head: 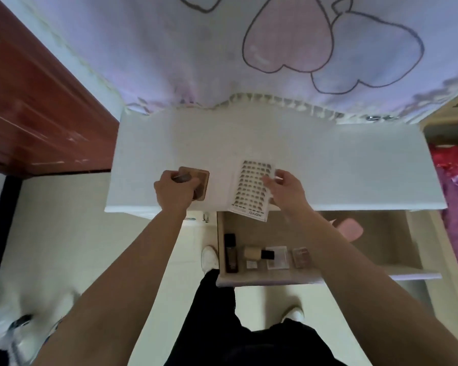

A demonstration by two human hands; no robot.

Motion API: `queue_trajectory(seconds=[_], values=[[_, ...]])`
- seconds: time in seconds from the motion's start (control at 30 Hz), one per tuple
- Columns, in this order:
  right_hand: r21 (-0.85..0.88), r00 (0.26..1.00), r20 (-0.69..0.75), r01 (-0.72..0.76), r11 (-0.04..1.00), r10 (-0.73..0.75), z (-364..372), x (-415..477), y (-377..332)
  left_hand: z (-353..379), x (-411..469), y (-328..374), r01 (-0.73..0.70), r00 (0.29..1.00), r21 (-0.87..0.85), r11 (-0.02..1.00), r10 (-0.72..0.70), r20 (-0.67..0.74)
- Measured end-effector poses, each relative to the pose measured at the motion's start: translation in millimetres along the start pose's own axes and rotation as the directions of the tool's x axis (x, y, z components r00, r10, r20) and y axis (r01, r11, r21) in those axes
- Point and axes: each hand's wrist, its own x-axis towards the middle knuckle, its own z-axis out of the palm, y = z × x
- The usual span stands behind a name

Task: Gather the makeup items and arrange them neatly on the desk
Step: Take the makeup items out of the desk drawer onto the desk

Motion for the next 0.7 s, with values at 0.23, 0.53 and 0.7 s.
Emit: queue_trajectory(seconds=[0.23, 0.53, 0.7], values=[[0.027, 0.988, -0.022, -0.153, 0.988, 0.153, 117, 74, -38, -37, 139, 16, 0.143, 0.99, -0.057, 0.988, -0.143, 0.011], [-0.057, 0.987, -0.12, -0.113, 0.992, 0.106, 183, 152, -75, -27, 243, 41, 0.168, 0.985, -0.037, 0.985, -0.169, -0.018], [-0.142, 0.985, -0.171, -0.039, 0.989, 0.014, 206, 180, -88, -16, 258, 43, 0.055, 0.998, 0.101, 0.993, -0.059, 0.037]])
